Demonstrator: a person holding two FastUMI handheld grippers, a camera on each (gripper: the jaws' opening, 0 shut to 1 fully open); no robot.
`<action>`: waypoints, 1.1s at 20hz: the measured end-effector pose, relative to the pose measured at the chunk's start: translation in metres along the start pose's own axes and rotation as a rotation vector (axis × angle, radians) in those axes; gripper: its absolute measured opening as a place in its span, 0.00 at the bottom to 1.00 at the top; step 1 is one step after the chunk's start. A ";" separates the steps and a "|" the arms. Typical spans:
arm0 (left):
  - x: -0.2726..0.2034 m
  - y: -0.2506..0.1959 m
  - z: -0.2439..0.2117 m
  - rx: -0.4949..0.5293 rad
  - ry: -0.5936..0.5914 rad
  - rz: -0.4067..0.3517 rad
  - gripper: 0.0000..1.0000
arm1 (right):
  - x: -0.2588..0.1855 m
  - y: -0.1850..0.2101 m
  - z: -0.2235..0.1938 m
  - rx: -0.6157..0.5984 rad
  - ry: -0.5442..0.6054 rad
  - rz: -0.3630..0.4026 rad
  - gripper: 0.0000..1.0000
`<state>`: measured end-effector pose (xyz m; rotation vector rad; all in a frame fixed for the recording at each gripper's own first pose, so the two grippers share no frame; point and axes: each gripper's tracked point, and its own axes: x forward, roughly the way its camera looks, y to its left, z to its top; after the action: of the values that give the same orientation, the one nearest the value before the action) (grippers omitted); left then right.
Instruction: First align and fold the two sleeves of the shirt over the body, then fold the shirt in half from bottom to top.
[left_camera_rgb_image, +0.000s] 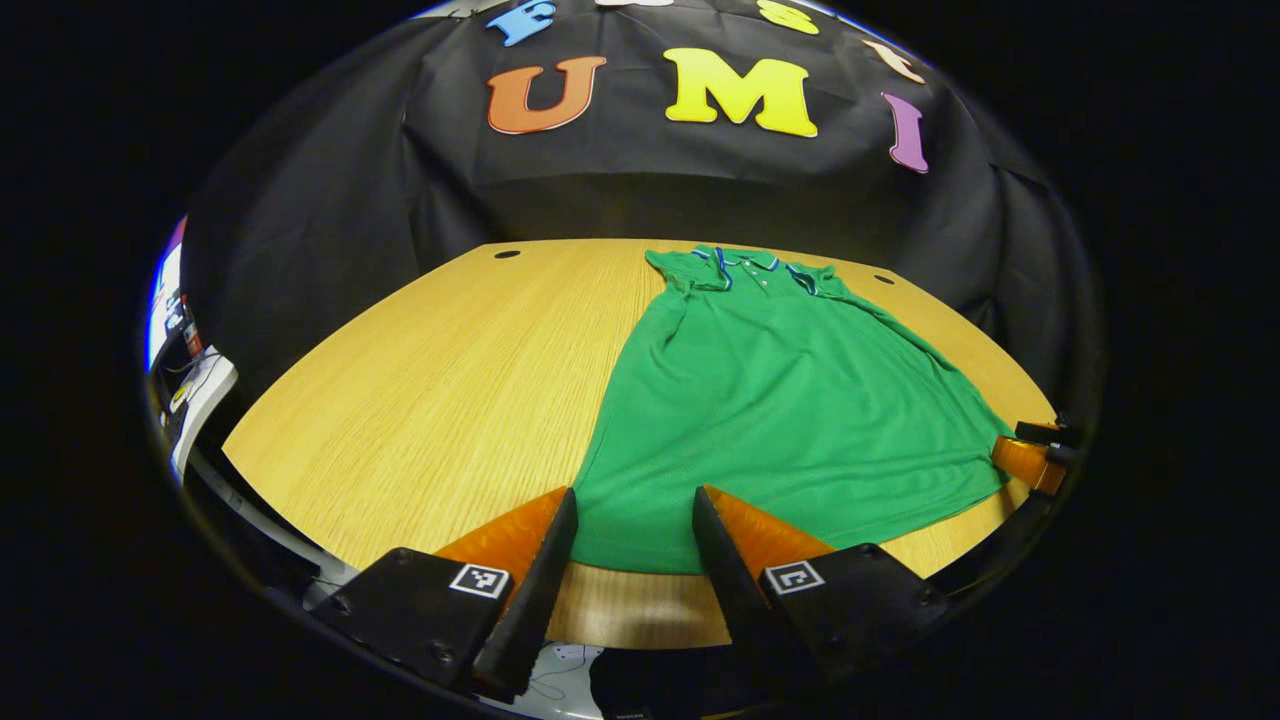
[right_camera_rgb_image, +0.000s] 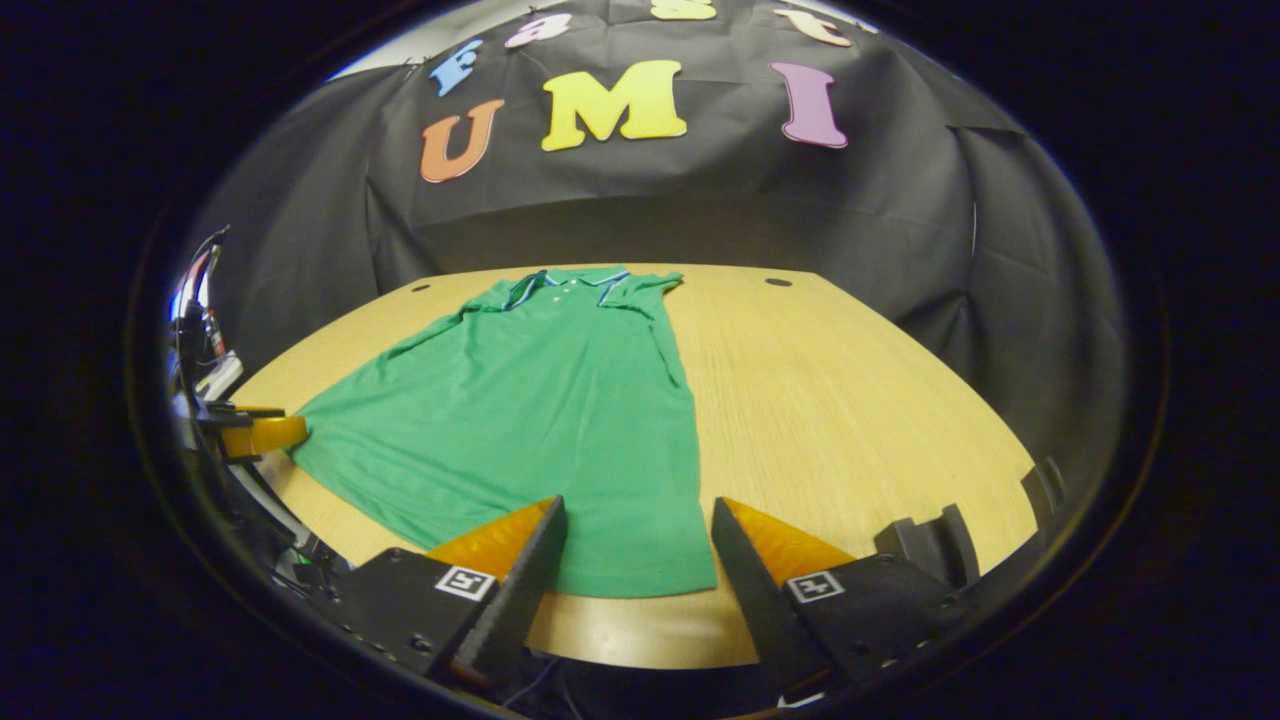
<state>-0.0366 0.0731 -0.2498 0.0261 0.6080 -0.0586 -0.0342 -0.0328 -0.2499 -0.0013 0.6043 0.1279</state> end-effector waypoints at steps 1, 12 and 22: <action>0.001 -0.001 0.000 -0.001 0.002 -0.004 0.76 | 0.001 0.001 0.002 0.002 -0.002 -0.002 0.83; 0.016 -0.016 0.011 0.004 -0.014 -0.032 0.08 | 0.019 0.029 0.009 0.044 -0.015 0.110 0.05; -0.003 -0.022 0.069 0.017 -0.220 -0.022 0.03 | 0.004 0.029 0.040 -0.003 -0.095 0.121 0.00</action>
<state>-0.0008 0.0480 -0.1920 0.0289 0.3874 -0.0871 -0.0119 -0.0021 -0.2178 0.0380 0.5092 0.2450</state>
